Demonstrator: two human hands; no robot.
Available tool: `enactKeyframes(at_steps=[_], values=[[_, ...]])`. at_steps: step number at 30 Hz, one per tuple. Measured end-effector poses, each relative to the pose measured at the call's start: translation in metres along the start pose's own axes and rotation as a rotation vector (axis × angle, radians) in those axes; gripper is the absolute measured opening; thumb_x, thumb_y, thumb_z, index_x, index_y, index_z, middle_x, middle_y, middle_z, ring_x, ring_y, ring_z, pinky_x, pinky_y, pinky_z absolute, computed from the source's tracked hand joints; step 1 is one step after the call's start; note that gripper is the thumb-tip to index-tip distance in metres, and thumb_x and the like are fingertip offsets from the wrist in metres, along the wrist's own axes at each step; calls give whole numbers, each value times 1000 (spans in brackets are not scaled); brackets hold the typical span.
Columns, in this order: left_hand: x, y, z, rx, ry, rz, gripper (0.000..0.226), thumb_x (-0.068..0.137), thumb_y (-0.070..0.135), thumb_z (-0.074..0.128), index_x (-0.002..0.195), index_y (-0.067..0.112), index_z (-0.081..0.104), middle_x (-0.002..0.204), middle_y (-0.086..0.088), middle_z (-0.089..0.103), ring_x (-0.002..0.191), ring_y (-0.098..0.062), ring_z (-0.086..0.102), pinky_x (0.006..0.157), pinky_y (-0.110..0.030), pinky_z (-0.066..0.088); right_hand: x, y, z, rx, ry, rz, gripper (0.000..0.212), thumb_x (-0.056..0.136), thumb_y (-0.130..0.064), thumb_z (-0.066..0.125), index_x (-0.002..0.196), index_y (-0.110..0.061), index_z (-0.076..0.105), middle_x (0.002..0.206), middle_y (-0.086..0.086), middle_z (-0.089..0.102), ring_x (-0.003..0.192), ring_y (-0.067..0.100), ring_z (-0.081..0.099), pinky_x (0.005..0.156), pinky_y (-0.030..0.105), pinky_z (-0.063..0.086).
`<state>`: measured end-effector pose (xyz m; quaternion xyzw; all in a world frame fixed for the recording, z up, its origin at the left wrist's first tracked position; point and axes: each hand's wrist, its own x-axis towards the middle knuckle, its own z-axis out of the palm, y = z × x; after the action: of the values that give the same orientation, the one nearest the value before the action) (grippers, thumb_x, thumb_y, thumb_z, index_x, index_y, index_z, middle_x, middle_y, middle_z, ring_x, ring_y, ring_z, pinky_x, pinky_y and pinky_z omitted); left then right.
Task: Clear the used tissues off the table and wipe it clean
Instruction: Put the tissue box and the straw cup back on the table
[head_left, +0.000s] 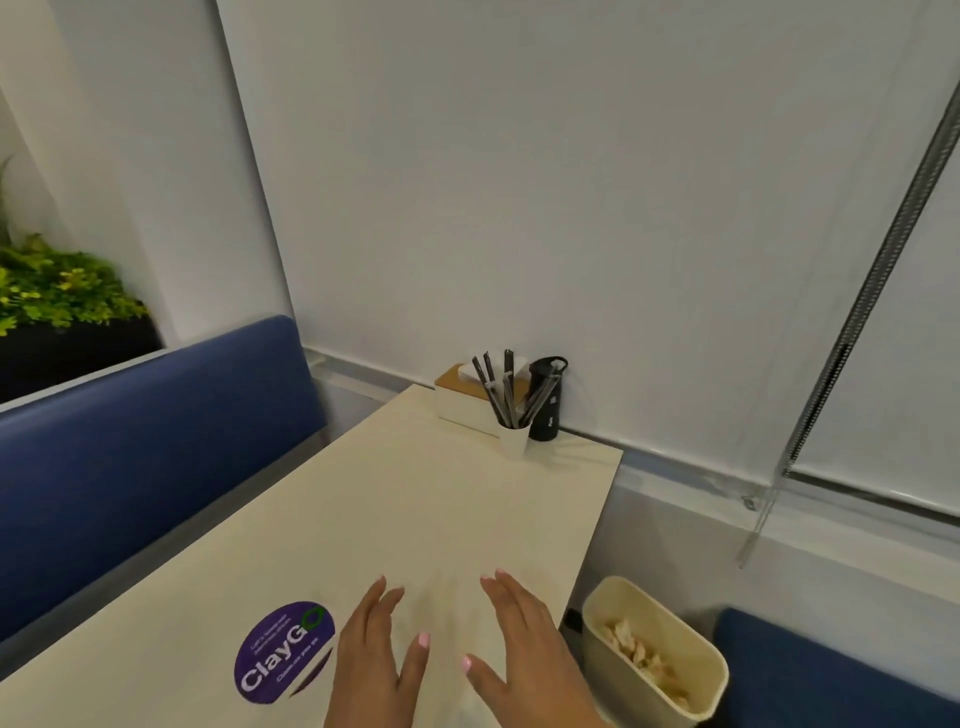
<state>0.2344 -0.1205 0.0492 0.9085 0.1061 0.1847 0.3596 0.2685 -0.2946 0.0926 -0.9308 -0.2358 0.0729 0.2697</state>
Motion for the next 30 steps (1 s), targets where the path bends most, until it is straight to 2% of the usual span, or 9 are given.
enactKeyframes(at_steps=[4,6,9,12,14,16,22,26,30], values=[[40,-8,21,39,-7,52,76,75,69,40,114,7,62,127,-8,55,107,-39,58,85,-42,44,38,20,-6,19,4,32,92,64,-73,17,147,-37,3,155,-18,-3,142,4,4,114,27,19],[61,-14,33,-7,13,80,79,81,76,31,108,9,64,124,9,54,93,-35,64,78,-33,45,62,32,-10,27,-3,44,93,61,-73,15,147,-38,3,155,-19,-3,142,5,5,114,27,18],[93,-24,53,-141,14,86,65,80,78,29,113,27,53,132,41,33,95,-14,58,81,-15,43,98,49,-13,44,-31,32,79,61,-73,18,134,-56,-9,153,-20,-3,141,2,6,112,23,17],[125,-29,67,-116,23,88,62,82,76,28,115,28,48,129,26,44,98,-15,58,79,-30,43,134,67,-10,57,-36,19,70,64,-77,23,106,-76,-33,142,-27,-4,128,-9,5,103,12,14],[145,-30,74,-80,22,41,63,81,71,36,118,23,54,126,6,49,105,-26,59,82,-36,40,154,76,-7,64,-21,25,73,63,-84,24,105,-73,-35,140,-28,-3,126,-9,6,99,10,14],[163,-34,82,-63,24,-54,70,73,62,40,124,16,55,132,6,42,119,-29,51,93,-33,35,173,81,-4,72,-14,35,75,64,-78,22,120,-68,-25,140,-30,-3,130,-9,8,97,7,15],[204,-31,88,-27,-96,-96,53,94,36,47,142,26,27,152,13,15,138,-5,13,109,-22,20,214,86,1,91,-27,47,89,64,-71,16,146,-39,1,145,-29,-3,139,-3,5,107,12,17],[235,-27,91,-10,-135,-143,53,95,37,45,143,27,24,153,12,15,139,-6,13,110,-24,22,240,83,2,115,-32,50,82,75,-65,32,147,-38,4,153,-22,1,139,-3,5,110,16,20],[275,-26,96,-59,-113,-260,55,93,38,50,142,28,28,151,7,25,137,-14,26,110,-33,29,266,91,8,148,-82,65,73,91,-44,50,148,-34,5,154,-20,0,141,0,4,112,18,16]])
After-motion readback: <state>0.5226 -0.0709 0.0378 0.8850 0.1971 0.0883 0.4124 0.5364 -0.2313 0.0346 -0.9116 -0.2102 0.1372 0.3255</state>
